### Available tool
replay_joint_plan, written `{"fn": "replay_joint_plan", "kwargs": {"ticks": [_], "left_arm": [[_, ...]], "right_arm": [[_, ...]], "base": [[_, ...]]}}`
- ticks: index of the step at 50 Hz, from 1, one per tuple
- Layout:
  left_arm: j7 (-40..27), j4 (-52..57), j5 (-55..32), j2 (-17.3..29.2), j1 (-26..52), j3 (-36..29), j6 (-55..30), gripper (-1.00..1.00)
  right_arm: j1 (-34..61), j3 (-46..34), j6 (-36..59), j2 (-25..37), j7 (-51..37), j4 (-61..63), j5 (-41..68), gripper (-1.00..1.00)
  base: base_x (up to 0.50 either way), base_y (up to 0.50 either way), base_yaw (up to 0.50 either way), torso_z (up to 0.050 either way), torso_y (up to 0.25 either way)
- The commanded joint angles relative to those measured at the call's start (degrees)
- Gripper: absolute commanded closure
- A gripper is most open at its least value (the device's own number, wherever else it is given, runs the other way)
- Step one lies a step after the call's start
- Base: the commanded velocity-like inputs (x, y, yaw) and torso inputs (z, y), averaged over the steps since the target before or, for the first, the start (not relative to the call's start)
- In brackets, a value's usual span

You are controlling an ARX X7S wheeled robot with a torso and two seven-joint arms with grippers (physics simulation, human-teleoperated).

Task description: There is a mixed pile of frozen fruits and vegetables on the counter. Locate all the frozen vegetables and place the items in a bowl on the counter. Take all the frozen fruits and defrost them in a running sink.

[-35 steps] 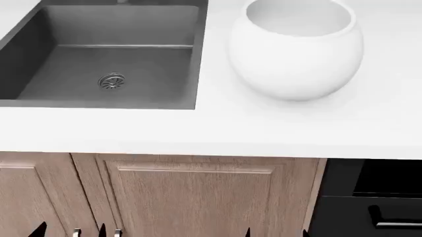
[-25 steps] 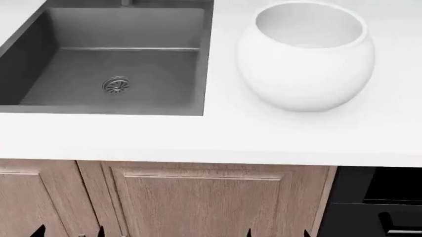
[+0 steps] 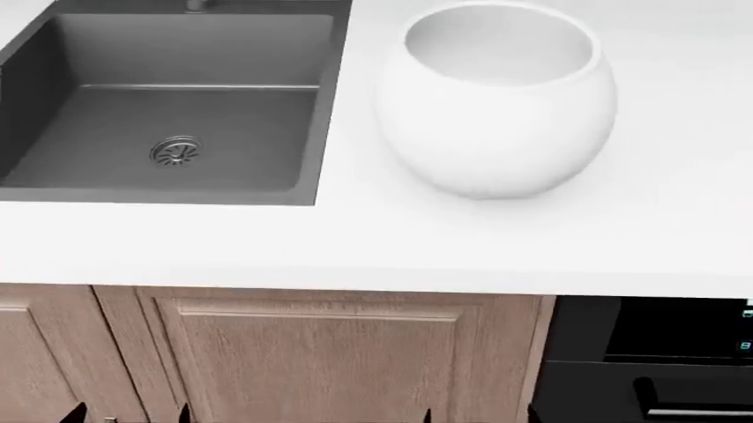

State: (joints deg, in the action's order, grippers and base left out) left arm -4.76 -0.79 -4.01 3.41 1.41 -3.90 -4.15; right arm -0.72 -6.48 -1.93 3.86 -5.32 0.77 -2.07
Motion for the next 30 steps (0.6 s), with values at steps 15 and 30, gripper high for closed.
{"fn": "replay_joint_plan", "kwargs": {"ticks": [15, 30], "left_arm": [[-1.8, -0.9, -1.5, 0.9, -0.5, -0.1, 2.5, -1.0], [-2.9, -0.1, -2.4, 1.9, -0.6, -1.2, 2.0, -1.0]], "right_arm": [[0.1, -0.2, 0.3, 0.8, -2.1, 0.0, 0.6, -1.0], [0.1, -1.0, 0.3, 1.7, -3.7, 0.1, 1.5, -1.0]], "base": [[0.0, -0.49, 0.0, 0.015, 0.0], [0.0, -0.01, 0.0, 0.05, 0.0]]}}
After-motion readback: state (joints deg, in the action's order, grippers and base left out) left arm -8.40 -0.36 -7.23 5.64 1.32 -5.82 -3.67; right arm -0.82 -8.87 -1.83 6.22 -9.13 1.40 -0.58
